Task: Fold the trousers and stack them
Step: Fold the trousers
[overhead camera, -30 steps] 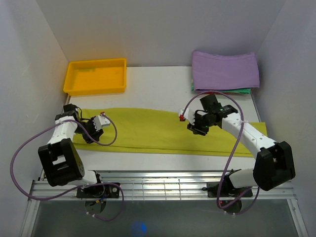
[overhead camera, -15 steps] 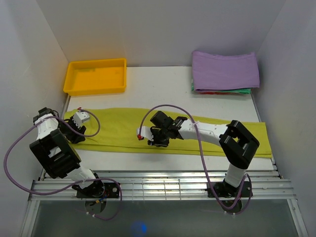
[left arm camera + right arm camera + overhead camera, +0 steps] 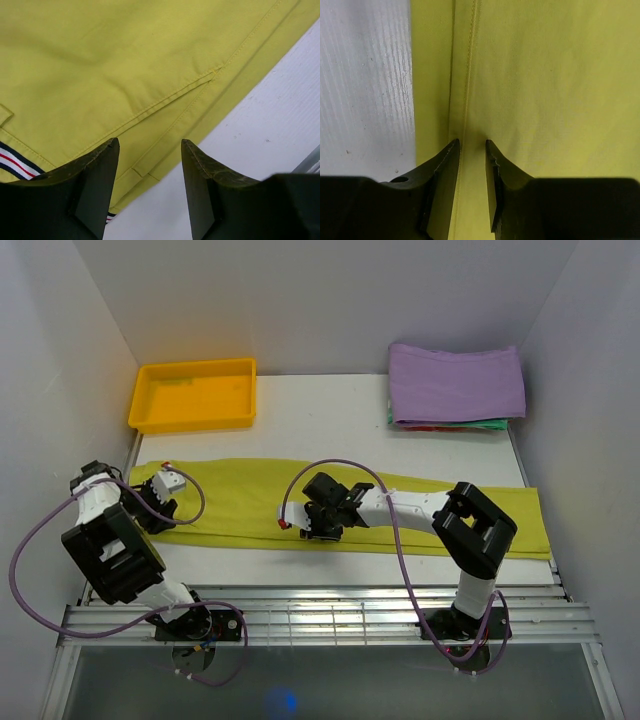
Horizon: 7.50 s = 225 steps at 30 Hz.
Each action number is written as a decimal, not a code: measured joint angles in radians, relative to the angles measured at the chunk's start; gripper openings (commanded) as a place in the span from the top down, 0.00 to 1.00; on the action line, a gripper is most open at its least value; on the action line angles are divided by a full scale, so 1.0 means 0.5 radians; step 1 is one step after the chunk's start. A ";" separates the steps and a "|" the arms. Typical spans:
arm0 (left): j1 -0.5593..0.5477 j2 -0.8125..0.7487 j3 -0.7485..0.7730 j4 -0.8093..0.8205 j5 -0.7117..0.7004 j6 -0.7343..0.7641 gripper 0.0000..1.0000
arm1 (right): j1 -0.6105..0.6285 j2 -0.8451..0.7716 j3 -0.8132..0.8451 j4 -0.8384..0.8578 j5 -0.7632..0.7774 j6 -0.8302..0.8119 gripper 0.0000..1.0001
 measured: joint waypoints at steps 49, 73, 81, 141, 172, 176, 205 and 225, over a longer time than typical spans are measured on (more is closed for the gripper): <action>0.378 0.287 0.270 -0.076 -0.185 0.580 0.44 | 0.000 -0.118 0.023 -0.095 -0.027 -0.044 0.92; 0.396 0.359 0.153 0.196 -0.192 0.739 0.97 | -0.069 -0.130 0.084 -0.168 -0.173 -0.037 0.92; 0.401 0.359 0.360 0.020 -0.095 0.739 1.00 | -0.118 -0.194 0.192 -0.241 -0.224 -0.020 0.92; 0.488 0.652 0.388 -0.077 -0.191 0.379 1.00 | -0.034 0.083 0.008 -0.179 -0.749 0.064 0.92; -1.172 -0.253 -0.082 0.533 -0.053 -1.253 0.02 | -1.702 -0.916 -0.553 -0.900 -0.369 -0.214 0.33; -1.399 -0.081 -0.198 0.717 -0.253 -1.647 0.02 | -1.824 -0.578 -0.571 -0.897 -0.323 -0.278 0.37; -1.424 0.443 0.029 1.365 -0.831 -2.481 0.02 | -3.051 -0.585 0.138 -1.057 -0.253 0.106 0.58; -1.424 0.440 0.027 1.366 -0.825 -2.480 0.02 | -3.453 -0.233 -0.021 -0.938 -0.130 -0.068 0.47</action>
